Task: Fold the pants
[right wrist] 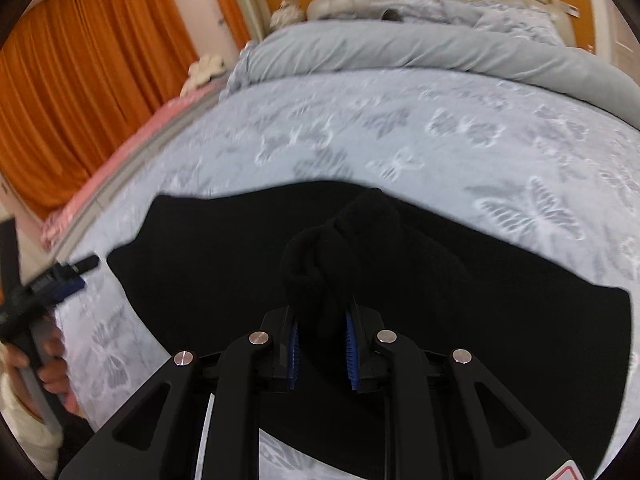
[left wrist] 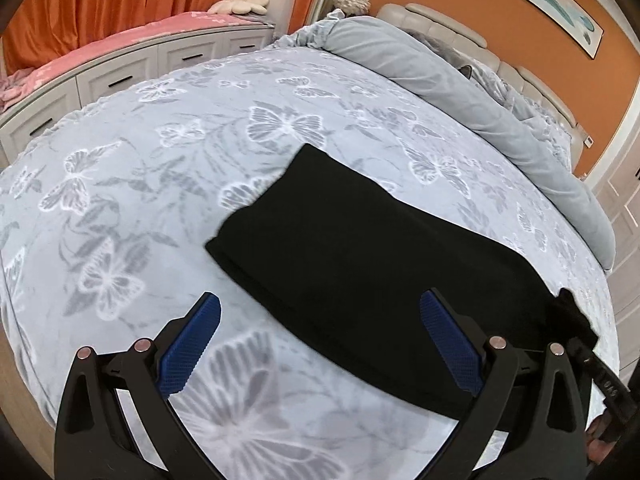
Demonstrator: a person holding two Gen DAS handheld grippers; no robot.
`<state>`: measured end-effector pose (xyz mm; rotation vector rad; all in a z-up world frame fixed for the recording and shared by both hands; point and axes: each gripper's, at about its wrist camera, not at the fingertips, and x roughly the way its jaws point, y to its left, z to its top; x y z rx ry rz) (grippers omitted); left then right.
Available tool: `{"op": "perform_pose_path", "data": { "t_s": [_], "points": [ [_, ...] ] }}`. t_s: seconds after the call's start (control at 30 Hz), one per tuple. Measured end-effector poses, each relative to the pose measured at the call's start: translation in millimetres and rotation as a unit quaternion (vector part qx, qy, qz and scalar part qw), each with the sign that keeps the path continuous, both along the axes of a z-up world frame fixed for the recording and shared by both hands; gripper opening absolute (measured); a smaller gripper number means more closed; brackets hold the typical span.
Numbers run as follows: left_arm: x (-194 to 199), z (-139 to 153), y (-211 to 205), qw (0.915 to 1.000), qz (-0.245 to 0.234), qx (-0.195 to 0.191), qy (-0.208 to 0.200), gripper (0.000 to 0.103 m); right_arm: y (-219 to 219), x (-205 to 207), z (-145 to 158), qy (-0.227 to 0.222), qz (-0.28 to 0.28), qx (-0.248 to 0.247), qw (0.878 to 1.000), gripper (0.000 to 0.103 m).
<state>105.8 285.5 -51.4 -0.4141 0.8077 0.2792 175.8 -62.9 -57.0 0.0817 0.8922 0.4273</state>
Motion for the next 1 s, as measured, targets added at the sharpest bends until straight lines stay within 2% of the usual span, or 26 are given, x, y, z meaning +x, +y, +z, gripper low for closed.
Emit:
{"op": "perform_pose_path", "data": {
  "t_s": [0.3,0.47,0.6,0.63,0.7,0.73,0.8,0.9,0.97,1.0],
  "points": [
    [-1,-3,3,0.9993,-0.012,0.032,0.013,0.098,38,-5,-35,0.005,0.028,-0.081,0.996,0.019],
    [1,-4,-9,0.9985,-0.029,0.043,0.015,0.098,41,-5,-30,-0.008,0.025,-0.087,0.996,0.019],
    [5,-4,-27,0.9966,-0.052,0.062,0.018,0.098,48,-8,-17,-0.036,0.027,-0.089,0.995,0.019],
    [6,-5,-32,0.9957,-0.059,0.068,0.020,0.098,53,-7,-19,-0.036,0.035,-0.092,0.995,0.025],
    [9,-8,-41,0.9941,-0.070,0.080,0.025,0.098,61,2,-40,0.010,0.058,-0.101,0.993,0.032],
    [12,-12,-46,0.9928,-0.076,0.087,0.034,0.098,64,0,-47,-0.004,0.059,-0.109,0.992,0.032],
    [16,-16,-50,0.9916,-0.085,0.087,0.043,0.098,69,-2,-39,-0.006,0.059,-0.124,0.990,0.033],
    [18,-18,-45,0.9922,-0.084,0.079,0.048,0.098,61,-13,-2,-0.038,0.064,-0.081,0.994,0.031],
    [20,-19,-34,0.9939,-0.074,0.063,0.051,0.098,42,-16,14,-0.042,0.051,-0.068,0.995,0.032],
    [21,-20,-22,0.9957,-0.061,0.042,0.056,0.098,27,-16,21,-0.043,0.034,-0.072,0.996,0.036]
  ]
}}
